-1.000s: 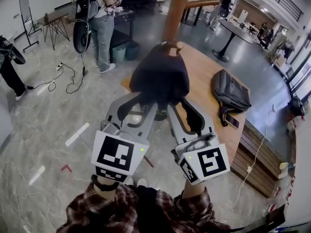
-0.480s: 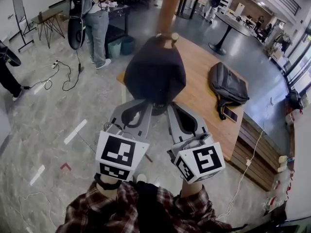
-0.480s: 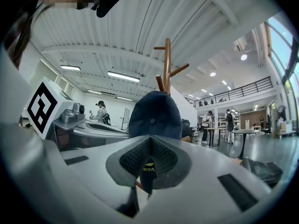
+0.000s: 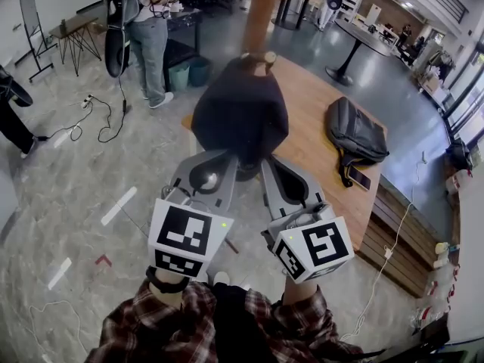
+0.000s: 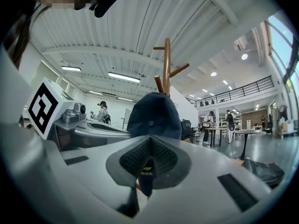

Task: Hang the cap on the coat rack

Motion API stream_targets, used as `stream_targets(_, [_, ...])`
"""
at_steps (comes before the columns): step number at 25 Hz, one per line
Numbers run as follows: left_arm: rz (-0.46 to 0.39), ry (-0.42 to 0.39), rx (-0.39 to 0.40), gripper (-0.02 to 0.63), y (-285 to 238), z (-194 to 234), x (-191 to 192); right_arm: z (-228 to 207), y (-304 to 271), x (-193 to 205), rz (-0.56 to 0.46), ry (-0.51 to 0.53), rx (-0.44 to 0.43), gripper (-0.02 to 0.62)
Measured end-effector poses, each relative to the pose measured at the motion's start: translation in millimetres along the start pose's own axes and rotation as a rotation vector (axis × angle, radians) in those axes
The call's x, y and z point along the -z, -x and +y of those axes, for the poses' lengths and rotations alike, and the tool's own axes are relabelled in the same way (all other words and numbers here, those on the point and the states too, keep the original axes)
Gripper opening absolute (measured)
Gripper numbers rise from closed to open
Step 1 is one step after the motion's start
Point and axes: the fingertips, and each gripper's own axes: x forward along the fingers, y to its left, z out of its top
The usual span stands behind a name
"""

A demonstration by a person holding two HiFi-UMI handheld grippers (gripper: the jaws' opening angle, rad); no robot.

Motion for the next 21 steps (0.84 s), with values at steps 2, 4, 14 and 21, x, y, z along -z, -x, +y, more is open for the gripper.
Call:
stream_targets(2, [0.0,0.0,0.003,0.011,-0.3,0.0,-0.7,0.6,-1.0,-0.9,-0.001,0.003,-0.004,0.011])
stream_targets(4, [-0.002,0.0,0.004,0.011,-0.3,-0.3,-1.7,1.0,-1.5,-1.4,-0.003,0.005,-0.005,0.011])
stream_targets(14, [-0.015,-0.005,0.008,0.011,-2.1,-0.9,-5.1,-1.2,-2.3,-2.1,-0.006,0.011,0.004,0.011])
stream_targets(21, [-0.022,-0.006,-0.001,0.011,-2.2,3.9,-7.1,-0.6,-8.4,-2.7,-0.01,0.013,-0.005,0.011])
